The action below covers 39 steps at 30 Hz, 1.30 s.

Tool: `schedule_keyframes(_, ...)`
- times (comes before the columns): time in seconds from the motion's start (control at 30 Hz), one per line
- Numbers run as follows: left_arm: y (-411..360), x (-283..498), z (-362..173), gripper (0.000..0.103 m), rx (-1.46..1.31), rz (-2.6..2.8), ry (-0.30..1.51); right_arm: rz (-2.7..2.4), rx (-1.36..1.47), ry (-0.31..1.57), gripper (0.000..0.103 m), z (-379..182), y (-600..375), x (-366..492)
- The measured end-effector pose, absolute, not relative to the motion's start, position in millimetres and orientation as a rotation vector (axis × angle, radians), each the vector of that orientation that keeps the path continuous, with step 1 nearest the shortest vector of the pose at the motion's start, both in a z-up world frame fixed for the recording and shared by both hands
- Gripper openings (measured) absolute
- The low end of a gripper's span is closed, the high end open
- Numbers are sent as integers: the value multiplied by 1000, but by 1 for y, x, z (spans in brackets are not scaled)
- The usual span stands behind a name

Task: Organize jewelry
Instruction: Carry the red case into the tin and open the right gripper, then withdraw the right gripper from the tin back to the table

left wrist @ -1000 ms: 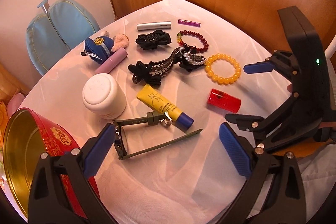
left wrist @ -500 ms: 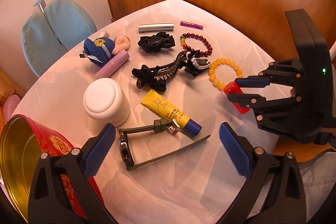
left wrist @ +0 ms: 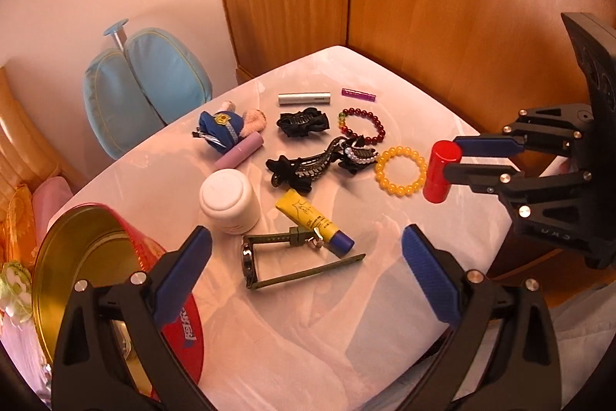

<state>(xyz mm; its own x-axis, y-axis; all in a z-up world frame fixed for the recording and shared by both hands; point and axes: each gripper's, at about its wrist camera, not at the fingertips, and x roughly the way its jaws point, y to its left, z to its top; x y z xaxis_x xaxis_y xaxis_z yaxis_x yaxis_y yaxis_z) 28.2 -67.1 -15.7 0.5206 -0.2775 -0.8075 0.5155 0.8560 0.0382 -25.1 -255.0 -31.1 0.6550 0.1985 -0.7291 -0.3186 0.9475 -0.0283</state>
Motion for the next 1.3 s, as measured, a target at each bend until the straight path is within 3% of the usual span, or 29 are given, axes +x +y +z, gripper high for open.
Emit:
schedule_keyframes(0.47, 101, -7, 1, 96, 177, -204, 851, 570, -273, 693, 26, 2, -102, -18)
schedule_keyframes(0.77, 228, 38, -15, 96, 194, -232, 867, 566, -267, 806, 26, -16, 40, 56)
schedule_keyframes(1.03, 264, 103, -40, 96, 210, -335, 876, 437, -342, 922, 25, -45, 93, 112)
schedule_keyframes(1.3, 280, 117, -57, 96, 174, -375, 893, 377, -346, 994, 25, -66, 97, 133)
